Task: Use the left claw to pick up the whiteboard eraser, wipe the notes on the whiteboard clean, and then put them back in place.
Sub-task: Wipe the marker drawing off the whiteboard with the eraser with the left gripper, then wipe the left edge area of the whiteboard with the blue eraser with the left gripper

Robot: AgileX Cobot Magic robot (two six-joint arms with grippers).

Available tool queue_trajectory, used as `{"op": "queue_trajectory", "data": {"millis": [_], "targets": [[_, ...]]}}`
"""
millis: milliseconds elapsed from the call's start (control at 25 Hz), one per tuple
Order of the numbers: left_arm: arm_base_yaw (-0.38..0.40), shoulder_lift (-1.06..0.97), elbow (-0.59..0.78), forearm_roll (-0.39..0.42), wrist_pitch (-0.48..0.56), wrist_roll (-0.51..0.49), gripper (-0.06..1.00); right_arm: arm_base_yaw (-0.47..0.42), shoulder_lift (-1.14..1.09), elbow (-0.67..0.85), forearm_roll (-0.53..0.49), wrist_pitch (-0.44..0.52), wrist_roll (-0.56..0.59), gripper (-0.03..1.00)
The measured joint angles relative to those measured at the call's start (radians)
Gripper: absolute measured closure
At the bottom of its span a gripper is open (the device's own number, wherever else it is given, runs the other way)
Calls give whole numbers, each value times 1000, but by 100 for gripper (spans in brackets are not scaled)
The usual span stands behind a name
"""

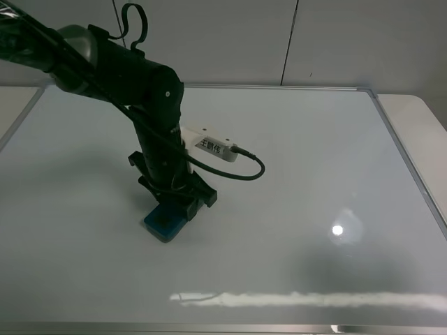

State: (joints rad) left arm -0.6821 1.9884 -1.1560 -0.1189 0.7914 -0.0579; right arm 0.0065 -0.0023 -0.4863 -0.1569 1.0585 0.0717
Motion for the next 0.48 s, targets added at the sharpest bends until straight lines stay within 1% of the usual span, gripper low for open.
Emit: {"op": "queue_trajectory", "data": {"millis": [80, 200, 320, 480], "targets": [[-5, -35, 62, -4, -27, -9, 39, 0, 0, 0, 0, 0, 0, -2], [17, -61, 96, -4, -36, -27, 39, 0, 0, 0, 0, 0, 0, -2], [69, -88, 104, 9, -29, -30, 39, 0, 0, 0, 0, 0, 0, -2], [179, -143, 105, 26, -24, -30, 39, 0, 0, 0, 0, 0, 0, -2]]}}
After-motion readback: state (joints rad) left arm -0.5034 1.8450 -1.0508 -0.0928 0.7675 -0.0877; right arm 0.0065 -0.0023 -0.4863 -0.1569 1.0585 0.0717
